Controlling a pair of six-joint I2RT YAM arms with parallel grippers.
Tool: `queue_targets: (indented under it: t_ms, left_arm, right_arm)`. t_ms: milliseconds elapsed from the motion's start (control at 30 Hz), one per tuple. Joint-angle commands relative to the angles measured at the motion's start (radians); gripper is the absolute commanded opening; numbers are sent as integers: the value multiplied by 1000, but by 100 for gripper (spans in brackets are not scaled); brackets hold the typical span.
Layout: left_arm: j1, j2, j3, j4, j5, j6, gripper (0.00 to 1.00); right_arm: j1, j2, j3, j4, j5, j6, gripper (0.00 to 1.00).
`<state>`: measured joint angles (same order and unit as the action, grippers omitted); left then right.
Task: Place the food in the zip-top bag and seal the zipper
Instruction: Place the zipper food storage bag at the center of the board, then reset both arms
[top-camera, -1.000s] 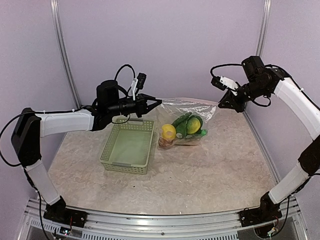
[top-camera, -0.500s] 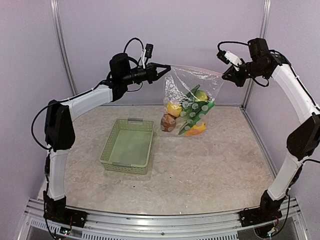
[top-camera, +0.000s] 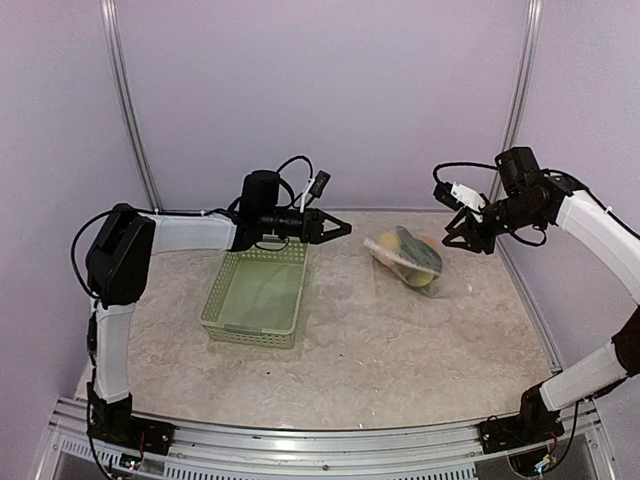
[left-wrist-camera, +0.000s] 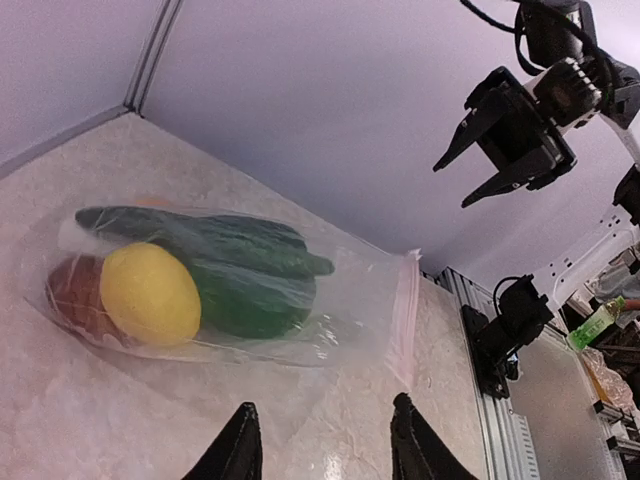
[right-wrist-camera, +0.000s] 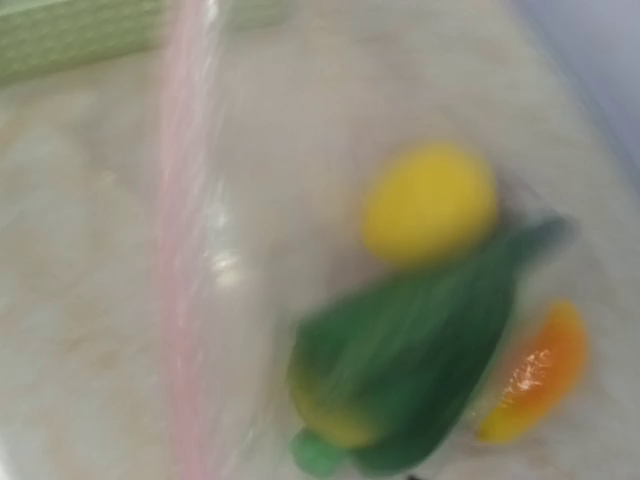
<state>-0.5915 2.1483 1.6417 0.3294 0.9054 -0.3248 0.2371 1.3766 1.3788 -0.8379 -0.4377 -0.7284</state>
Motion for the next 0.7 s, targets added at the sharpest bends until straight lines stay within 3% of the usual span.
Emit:
queue_targets:
  t_ms: [0, 167, 200, 233, 300, 467, 567, 667]
  left_arm:
    - [-59, -165, -222, -9, -41, 58, 47]
    - [-53, -366, -305, -156, -143, 116, 69]
    - [-47, -392, -300, -214, -196, 120, 86]
    - [-43, -432, -289, -246, -247, 119, 97]
    - [-24, -475, -235, -410, -368, 107, 99]
    - [78, -524, -45, -763, -646, -24, 99]
    - [166, -557, -5, -855, -701, -65, 99]
    - [225, -595, -13, -883, -761, -65, 99]
  right_arm:
    - [49, -130, -102, -20, -52, -22, 42]
    - [36, -232, -77, 25, -4, 88, 68]
    - [28, -246, -89, 82, 28, 140, 79]
    - [21, -258, -106, 169, 70, 196, 88]
    - [-5, -264, -131, 279, 149, 302, 99]
    - [-33, -221, -144, 511, 345, 544, 100]
    - [-33, -192, -143, 598, 465, 648, 100]
    - [-34, -168, -178, 659, 506, 631, 99]
